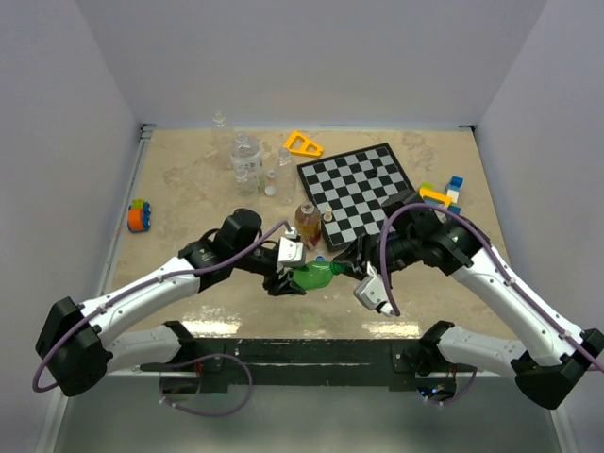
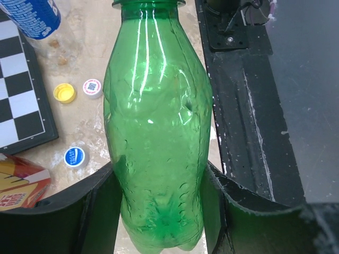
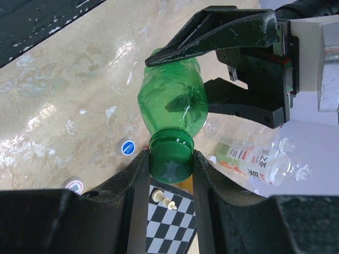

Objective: Unscrew the bottle caps
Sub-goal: Unscrew the bottle cap from the plastic bottle, then place the bottle cap at the center of the board.

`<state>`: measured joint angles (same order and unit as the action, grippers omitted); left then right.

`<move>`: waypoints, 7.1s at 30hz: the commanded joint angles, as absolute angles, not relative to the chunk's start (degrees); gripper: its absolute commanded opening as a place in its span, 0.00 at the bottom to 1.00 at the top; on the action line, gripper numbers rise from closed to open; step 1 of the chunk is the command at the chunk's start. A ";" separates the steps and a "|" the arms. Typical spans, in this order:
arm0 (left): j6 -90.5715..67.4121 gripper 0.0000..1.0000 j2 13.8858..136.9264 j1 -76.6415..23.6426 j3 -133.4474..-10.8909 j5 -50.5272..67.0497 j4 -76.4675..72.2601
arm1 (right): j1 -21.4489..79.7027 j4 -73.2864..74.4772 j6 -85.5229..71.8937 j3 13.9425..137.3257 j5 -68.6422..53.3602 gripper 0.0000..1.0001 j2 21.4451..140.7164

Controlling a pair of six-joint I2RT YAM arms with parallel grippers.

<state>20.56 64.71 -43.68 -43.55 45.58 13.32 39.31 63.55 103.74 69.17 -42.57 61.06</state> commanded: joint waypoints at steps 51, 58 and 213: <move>7.29 0.00 44.47 -44.03 -29.53 22.85 -1.93 | 23.20 44.21 28.65 73.04 -54.58 0.85 66.00; 7.12 0.00 44.65 -44.03 -29.00 22.76 -2.37 | 23.29 44.91 28.57 73.04 -54.14 0.84 66.71; 26.80 0.00 56.69 -42.28 -37.97 48.60 13.71 | 38.85 61.96 122.79 75.42 -31.99 0.00 62.85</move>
